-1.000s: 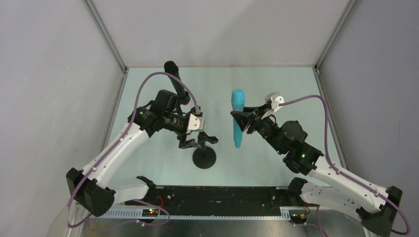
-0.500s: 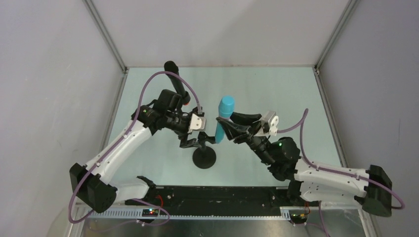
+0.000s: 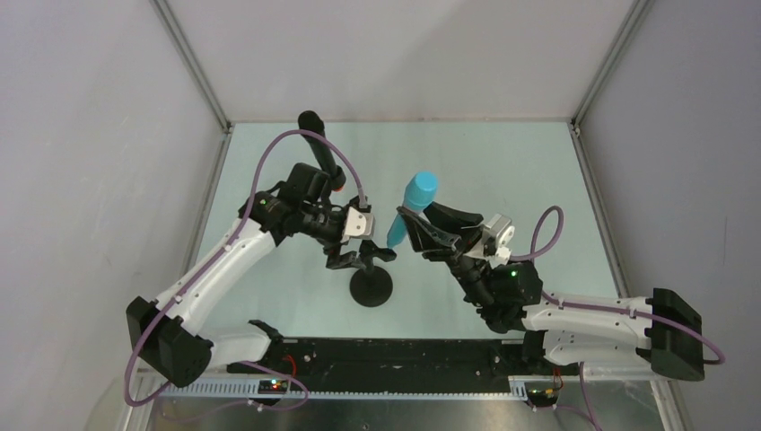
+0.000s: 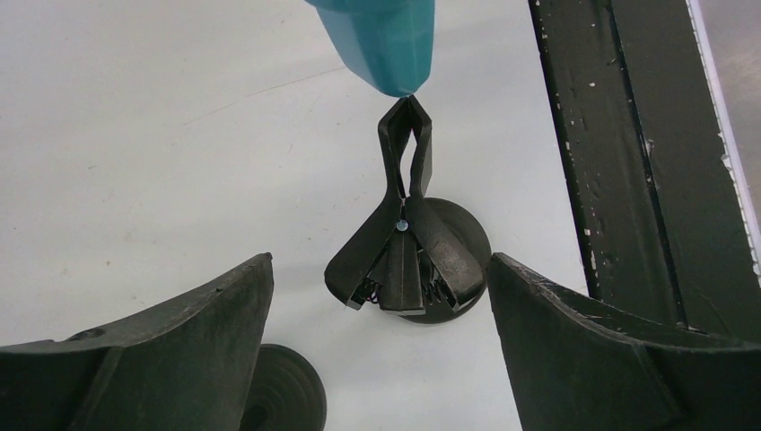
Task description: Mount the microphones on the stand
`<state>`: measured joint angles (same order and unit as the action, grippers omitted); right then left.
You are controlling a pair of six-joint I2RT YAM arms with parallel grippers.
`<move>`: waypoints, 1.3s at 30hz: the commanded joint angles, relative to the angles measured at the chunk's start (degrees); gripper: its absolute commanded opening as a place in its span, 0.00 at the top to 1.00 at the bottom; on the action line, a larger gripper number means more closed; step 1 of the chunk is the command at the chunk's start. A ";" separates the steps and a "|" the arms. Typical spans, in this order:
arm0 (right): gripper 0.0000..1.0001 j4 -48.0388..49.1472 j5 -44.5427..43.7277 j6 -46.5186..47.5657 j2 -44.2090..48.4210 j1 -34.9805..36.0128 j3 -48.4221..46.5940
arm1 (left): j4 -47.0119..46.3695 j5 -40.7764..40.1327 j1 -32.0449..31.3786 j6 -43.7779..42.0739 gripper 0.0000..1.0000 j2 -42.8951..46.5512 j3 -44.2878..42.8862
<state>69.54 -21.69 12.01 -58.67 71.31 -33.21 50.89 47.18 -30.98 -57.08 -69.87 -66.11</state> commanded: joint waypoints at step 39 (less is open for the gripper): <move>1.00 5.13 -1.32 -5.53 -1.88 -1.80 3.43 | 2.21 1.88 -1.34 -5.34 0.53 -1.33 -3.41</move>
<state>71.55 -23.31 7.40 -60.82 69.52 -30.11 53.47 47.35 -31.66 -60.53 -70.59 -67.35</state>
